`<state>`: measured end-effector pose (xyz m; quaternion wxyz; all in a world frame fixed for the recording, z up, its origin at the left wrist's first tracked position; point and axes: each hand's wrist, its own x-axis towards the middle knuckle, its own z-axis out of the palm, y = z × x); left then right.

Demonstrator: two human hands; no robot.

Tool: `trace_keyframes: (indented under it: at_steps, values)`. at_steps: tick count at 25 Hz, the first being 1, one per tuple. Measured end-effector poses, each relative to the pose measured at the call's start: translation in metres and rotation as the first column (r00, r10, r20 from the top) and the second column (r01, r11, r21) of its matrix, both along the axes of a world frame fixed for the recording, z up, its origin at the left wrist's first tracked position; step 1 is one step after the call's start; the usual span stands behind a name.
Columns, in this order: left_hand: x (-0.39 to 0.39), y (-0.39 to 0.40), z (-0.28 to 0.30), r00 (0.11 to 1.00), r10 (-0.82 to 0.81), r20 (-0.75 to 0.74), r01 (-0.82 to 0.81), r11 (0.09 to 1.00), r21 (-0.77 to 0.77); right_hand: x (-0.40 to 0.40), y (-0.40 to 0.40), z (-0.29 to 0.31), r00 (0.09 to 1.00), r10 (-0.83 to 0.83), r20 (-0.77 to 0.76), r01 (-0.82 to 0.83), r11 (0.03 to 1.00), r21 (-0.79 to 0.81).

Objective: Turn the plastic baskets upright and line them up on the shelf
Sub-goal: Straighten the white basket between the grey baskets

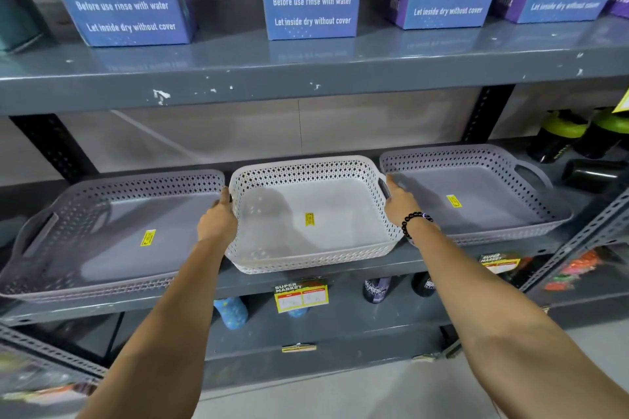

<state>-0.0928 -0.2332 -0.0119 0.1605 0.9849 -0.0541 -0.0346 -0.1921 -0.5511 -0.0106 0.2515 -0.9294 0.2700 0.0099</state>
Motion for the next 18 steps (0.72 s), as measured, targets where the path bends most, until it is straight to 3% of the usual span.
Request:
trace_keyframes:
  at_steps: [6,8,12,18]
  values:
    - [-0.004,-0.001,0.002,1.000,0.024,0.010,-0.023,0.997,-0.075,-0.002,0.004,-0.002,0.999,-0.007,0.049,0.006,1.000,0.020]
    - [-0.005,-0.002,0.001,0.999,0.044,0.024,-0.041,0.993,-0.107,-0.005,0.006,-0.003,0.999,-0.019,0.049,0.021,0.999,-0.042]
    - [-0.003,-0.003,0.000,0.999,0.032,0.037,-0.028,0.995,-0.100,-0.006,0.011,-0.001,1.000,-0.019,-0.005,0.018,0.990,-0.139]
    - [0.001,-0.006,0.001,0.999,0.009,0.049,-0.005,0.997,-0.073,-0.004,0.010,-0.001,1.000,0.006,0.023,-0.003,0.988,-0.156]
